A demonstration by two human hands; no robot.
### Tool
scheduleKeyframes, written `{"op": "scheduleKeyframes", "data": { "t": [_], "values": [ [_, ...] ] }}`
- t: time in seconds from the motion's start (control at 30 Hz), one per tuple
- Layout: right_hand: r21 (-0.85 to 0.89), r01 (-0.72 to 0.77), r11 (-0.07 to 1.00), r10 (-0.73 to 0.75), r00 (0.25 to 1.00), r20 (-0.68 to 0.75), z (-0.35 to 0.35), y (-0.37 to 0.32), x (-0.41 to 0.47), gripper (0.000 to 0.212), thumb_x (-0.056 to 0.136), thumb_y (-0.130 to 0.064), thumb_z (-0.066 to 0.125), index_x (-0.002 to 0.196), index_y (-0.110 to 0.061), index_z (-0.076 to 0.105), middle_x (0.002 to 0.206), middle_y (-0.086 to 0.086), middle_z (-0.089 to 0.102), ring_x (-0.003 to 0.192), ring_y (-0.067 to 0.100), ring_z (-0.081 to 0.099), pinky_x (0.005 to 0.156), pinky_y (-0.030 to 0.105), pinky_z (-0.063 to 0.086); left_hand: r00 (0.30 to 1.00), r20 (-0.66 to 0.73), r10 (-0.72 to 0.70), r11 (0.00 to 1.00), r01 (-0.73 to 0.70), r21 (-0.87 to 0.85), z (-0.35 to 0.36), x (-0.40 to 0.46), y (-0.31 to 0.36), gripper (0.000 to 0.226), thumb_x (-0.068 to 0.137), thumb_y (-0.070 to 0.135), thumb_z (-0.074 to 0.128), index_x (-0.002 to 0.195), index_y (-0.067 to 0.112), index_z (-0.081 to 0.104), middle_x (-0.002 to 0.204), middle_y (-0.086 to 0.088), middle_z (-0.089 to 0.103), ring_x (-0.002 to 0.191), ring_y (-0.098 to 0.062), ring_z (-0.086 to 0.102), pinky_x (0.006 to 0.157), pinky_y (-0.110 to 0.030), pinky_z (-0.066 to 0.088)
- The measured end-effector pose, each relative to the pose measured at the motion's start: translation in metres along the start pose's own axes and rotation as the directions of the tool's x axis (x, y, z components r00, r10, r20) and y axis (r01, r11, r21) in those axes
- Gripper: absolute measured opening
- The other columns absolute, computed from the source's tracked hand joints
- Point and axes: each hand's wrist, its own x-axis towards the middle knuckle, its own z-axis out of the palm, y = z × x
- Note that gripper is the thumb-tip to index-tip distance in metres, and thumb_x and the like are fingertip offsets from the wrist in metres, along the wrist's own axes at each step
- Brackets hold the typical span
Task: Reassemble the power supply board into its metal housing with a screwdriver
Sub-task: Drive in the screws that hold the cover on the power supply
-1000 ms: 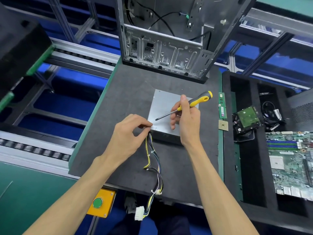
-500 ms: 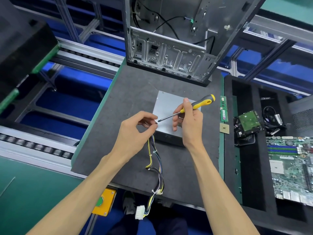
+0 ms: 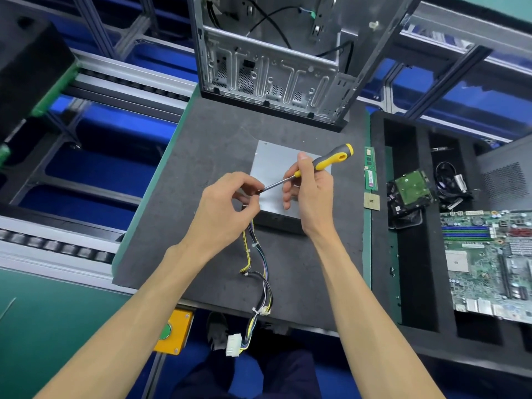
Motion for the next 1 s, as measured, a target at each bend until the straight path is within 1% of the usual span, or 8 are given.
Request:
{"op": "scheduleKeyframes", "data": {
  "t": [0.07, 0.17, 0.3, 0.47, 0.7, 0.83, 0.9, 1.0],
  "values": [
    [-0.010, 0.000, 1.000, 0.000, 1.000, -0.001, -0.001, 0.001, 0.000, 0.044, 0.102, -0.036, 0.051, 0.063, -0.018, 0.061, 0.051, 0.002, 0.055, 0.041, 0.015, 0.048, 0.037, 0.024, 0.040, 0.998, 0.045, 0.044, 0.998, -0.046, 0.045, -0.001, 0.002, 0.000, 0.029, 0.085, 0.003, 0.065, 0.106, 0.022, 0.068, 0.094, 0.006, 0.067, 0.085, -0.014, 0.066, 0.082, -0.023, 0.053],
    [-0.029, -0.005, 1.000, 0.006, 1.000, 0.005, -0.001, 0.002, 0.001, 0.043, 0.101, -0.038, 0.051, 0.064, -0.018, 0.060, 0.051, 0.001, 0.055, 0.041, 0.015, 0.049, 0.038, 0.023, 0.040, 0.994, 0.099, 0.037, 0.999, -0.040, 0.028, -0.003, 0.004, 0.000, 0.032, 0.086, 0.004, 0.062, 0.111, 0.025, 0.065, 0.090, 0.006, 0.066, 0.086, -0.015, 0.065, 0.082, -0.022, 0.052],
    [-0.031, -0.004, 1.000, 0.004, 1.000, 0.010, -0.001, 0.003, 0.002, 0.042, 0.101, -0.037, 0.052, 0.065, -0.018, 0.060, 0.051, 0.000, 0.055, 0.041, 0.015, 0.050, 0.038, 0.023, 0.041, 0.997, 0.081, 0.006, 1.000, -0.004, -0.026, -0.003, 0.006, 0.000, 0.029, 0.085, 0.004, 0.067, 0.109, 0.021, 0.064, 0.089, 0.005, 0.068, 0.083, -0.016, 0.065, 0.080, -0.017, 0.051],
    [-0.052, -0.002, 0.999, 0.003, 1.000, 0.018, -0.001, 0.005, 0.002, 0.042, 0.101, -0.039, 0.052, 0.068, -0.014, 0.059, 0.052, -0.001, 0.055, 0.041, 0.015, 0.049, 0.038, 0.023, 0.041, 0.996, 0.076, 0.053, 0.996, -0.058, 0.064, -0.001, 0.005, -0.002, 0.027, 0.086, 0.006, 0.068, 0.107, 0.023, 0.065, 0.091, 0.006, 0.067, 0.088, -0.009, 0.063, 0.083, -0.026, 0.051],
    [-0.072, 0.040, 0.997, -0.040, 0.999, 0.007, 0.002, 0.003, -0.004, 0.043, 0.102, -0.039, 0.051, 0.065, -0.017, 0.057, 0.050, -0.003, 0.051, 0.041, 0.015, 0.047, 0.038, 0.023, 0.040, 0.995, 0.061, 0.082, 0.982, -0.091, 0.167, 0.000, 0.002, -0.005, 0.025, 0.087, 0.013, 0.070, 0.107, 0.026, 0.066, 0.095, 0.011, 0.069, 0.094, -0.015, 0.063, 0.086, -0.041, 0.051],
    [-0.124, 0.071, 0.990, -0.069, 0.997, 0.020, 0.008, 0.001, -0.010, 0.041, 0.093, -0.050, 0.053, 0.059, -0.029, 0.055, 0.049, -0.005, 0.047, 0.041, 0.013, 0.043, 0.040, 0.022, 0.038, 0.993, 0.013, 0.115, 0.974, -0.115, 0.197, 0.000, -0.003, -0.003, 0.027, 0.085, 0.012, 0.073, 0.108, 0.025, 0.067, 0.094, 0.014, 0.070, 0.092, -0.017, 0.060, 0.086, -0.039, 0.049],
    [-0.166, 0.113, 0.980, -0.107, 0.993, 0.045, 0.010, 0.000, -0.013, 0.040, 0.092, -0.051, 0.053, 0.058, -0.029, 0.054, 0.049, -0.007, 0.046, 0.042, 0.011, 0.043, 0.042, 0.022, 0.037, 0.992, -0.015, 0.129, 0.973, -0.124, 0.193, 0.000, -0.007, -0.004, 0.028, 0.085, 0.012, 0.074, 0.109, 0.023, 0.068, 0.095, 0.013, 0.071, 0.093, -0.017, 0.060, 0.087, -0.036, 0.048],
    [-0.252, 0.201, 0.947, -0.178, 0.978, 0.113, 0.013, -0.002, -0.014, 0.040, 0.095, -0.047, 0.052, 0.060, -0.026, 0.051, 0.052, -0.009, 0.049, 0.048, 0.010, 0.046, 0.053, 0.024, 0.039, 0.987, -0.047, 0.155, 0.971, -0.143, 0.191, 0.000, -0.013, -0.008, 0.029, 0.085, 0.011, 0.077, 0.111, 0.020, 0.070, 0.096, 0.012, 0.072, 0.098, -0.016, 0.062, 0.093, -0.026, 0.040]
  ]
}}
